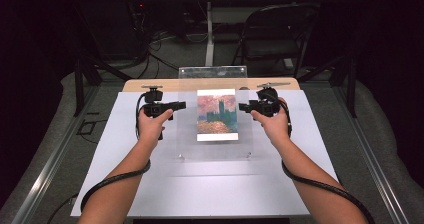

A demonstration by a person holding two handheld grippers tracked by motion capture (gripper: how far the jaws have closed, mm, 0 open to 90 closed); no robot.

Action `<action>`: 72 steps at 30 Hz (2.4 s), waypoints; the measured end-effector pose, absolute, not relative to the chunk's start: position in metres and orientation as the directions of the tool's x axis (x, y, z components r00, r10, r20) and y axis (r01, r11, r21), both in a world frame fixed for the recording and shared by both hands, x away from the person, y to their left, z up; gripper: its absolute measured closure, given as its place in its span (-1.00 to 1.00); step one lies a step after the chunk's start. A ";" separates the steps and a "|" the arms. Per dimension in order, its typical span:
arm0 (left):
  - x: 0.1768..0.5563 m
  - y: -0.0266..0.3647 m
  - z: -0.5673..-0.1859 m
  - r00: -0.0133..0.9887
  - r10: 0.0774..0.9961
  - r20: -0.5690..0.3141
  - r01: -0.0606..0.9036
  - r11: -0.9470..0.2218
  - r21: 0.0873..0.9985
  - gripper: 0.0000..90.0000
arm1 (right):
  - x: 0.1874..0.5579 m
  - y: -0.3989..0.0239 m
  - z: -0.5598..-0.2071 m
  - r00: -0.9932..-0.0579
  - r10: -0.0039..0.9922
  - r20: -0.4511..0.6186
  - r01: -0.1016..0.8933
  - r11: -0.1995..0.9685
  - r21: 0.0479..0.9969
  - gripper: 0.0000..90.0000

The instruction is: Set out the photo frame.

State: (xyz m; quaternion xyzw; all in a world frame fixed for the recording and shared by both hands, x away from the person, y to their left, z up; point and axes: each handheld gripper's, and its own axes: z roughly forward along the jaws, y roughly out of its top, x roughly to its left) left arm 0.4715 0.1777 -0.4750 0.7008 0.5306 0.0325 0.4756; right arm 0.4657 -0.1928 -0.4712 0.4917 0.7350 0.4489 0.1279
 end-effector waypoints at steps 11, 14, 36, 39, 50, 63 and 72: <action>0.461 0.176 -0.466 0.450 0.778 -0.438 0.695 0.003 0.719 0.37 | 0.454 -0.199 -0.463 -0.505 0.828 0.243 0.596 0.131 0.792 0.17; 0.458 0.174 -0.463 0.449 0.782 -0.432 0.691 0.001 0.723 0.38 | 0.451 -0.198 -0.460 -0.505 0.832 0.230 0.591 0.139 0.795 0.17; 0.435 0.173 -0.447 0.422 0.813 -0.400 0.672 0.016 0.740 0.44 | 0.430 -0.185 -0.441 -0.468 0.871 0.147 0.572 0.172 0.802 0.18; 0.431 0.173 -0.445 0.427 0.812 -0.397 0.667 0.013 0.745 0.45 | 0.427 -0.184 -0.440 -0.472 0.872 0.135 0.563 0.180 0.806 0.18; 0.416 0.175 -0.440 0.456 0.809 -0.370 0.634 -0.004 0.773 0.49 | 0.410 -0.185 -0.435 -0.472 0.874 0.115 0.533 0.179 0.827 0.24; 0.396 0.176 -0.435 0.492 0.802 -0.339 0.592 -0.023 0.805 0.54 | 0.389 -0.192 -0.430 -0.489 0.866 0.101 0.499 0.184 0.847 0.37; 0.382 0.179 -0.432 0.517 0.792 -0.324 0.567 -0.034 0.823 0.58 | 0.375 -0.193 -0.427 -0.499 0.862 0.085 0.475 0.191 0.859 0.44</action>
